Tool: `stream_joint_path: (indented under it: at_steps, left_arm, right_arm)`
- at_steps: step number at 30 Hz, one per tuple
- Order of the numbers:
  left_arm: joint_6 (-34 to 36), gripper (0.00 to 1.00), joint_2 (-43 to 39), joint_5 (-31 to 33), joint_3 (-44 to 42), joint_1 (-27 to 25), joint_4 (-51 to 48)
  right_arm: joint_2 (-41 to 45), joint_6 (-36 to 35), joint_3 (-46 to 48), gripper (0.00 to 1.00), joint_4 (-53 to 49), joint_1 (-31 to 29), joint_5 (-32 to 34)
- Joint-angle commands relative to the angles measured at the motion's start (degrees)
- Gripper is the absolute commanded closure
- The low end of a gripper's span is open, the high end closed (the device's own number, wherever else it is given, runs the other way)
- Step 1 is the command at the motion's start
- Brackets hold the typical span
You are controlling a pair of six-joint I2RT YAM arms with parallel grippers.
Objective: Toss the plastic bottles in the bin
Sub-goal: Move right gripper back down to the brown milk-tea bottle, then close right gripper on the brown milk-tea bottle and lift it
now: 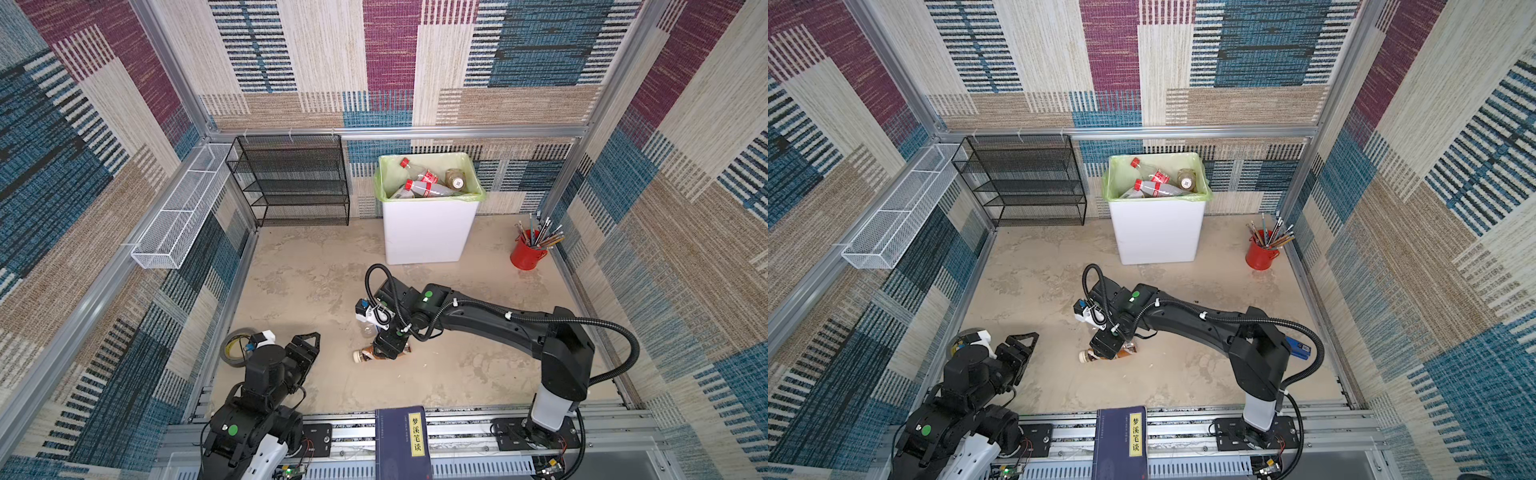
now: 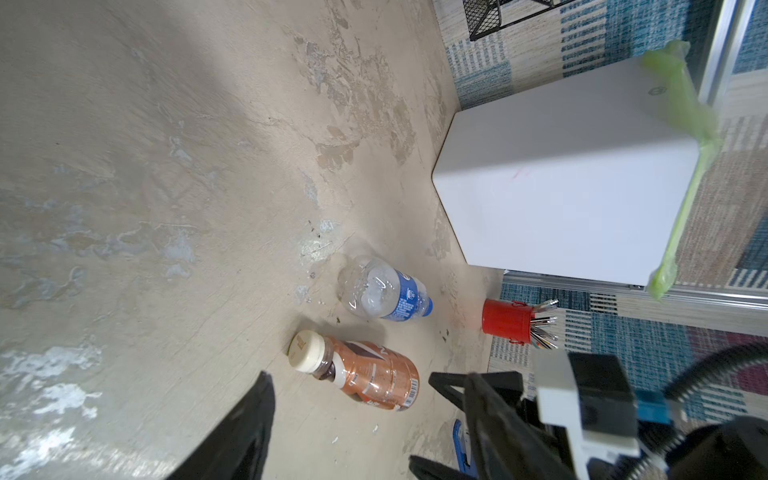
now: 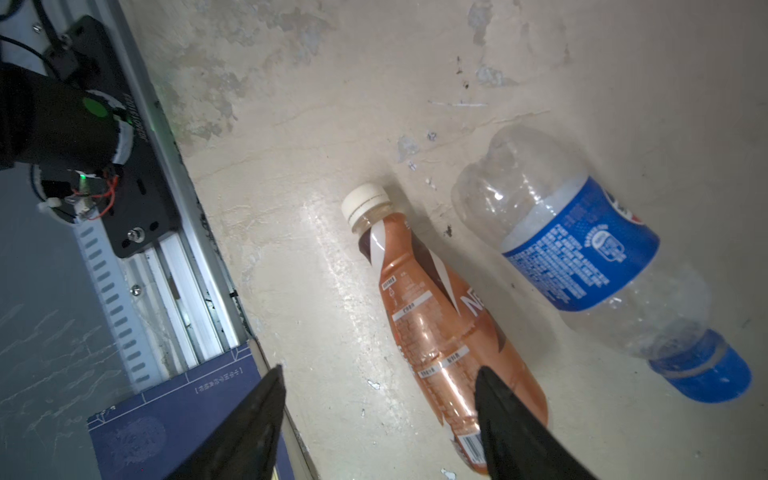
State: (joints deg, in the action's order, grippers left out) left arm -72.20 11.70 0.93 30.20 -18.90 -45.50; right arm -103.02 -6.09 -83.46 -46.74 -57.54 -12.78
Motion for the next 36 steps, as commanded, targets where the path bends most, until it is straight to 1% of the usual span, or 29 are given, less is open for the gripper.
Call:
stream_joint_path:
  at_steps: [1, 5, 10, 17, 23, 29, 36]
  left_arm:
    - [0.43, 0.27, -2.27, -1.23, 0.65, 0.0, -3.59]
    - [-0.39, 0.26, -4.56, -1.26, 0.68, 0.0, -5.12]
    - [0.13, 0.25, -4.94, -1.73, 1.86, 0.0, -6.32]
    - [0.09, 0.25, -5.47, -3.38, 1.82, 0.0, -6.81]
    - [-0.22, 0.25, -7.19, -2.83, 1.45, 0.0, -7.69]
    - [-0.15, 0.25, -7.75, -2.43, 1.34, 0.0, -8.04]
    - [0.13, 0.24, -7.75, -2.0, 0.94, 0.05, -7.44]
  right_arm:
    - [-2.14, -0.61, -1.79, 0.23, -2.62, -0.52, 2.5]
    - [-4.48, -1.41, -4.05, 0.19, -3.75, -0.59, 4.23]
    - [-6.94, -2.53, -6.73, 0.17, -4.82, -0.77, 5.12]
    - [-11.54, -3.84, -10.63, 0.17, -7.35, -1.29, 5.26]
    - [-15.02, -4.41, -13.17, 0.17, -9.56, -1.45, 5.44]
    - [-16.53, -4.28, -13.41, 0.17, -11.37, -1.66, 5.73]
    - [-15.21, -3.94, -9.37, 0.17, -11.2, -1.62, 5.92]
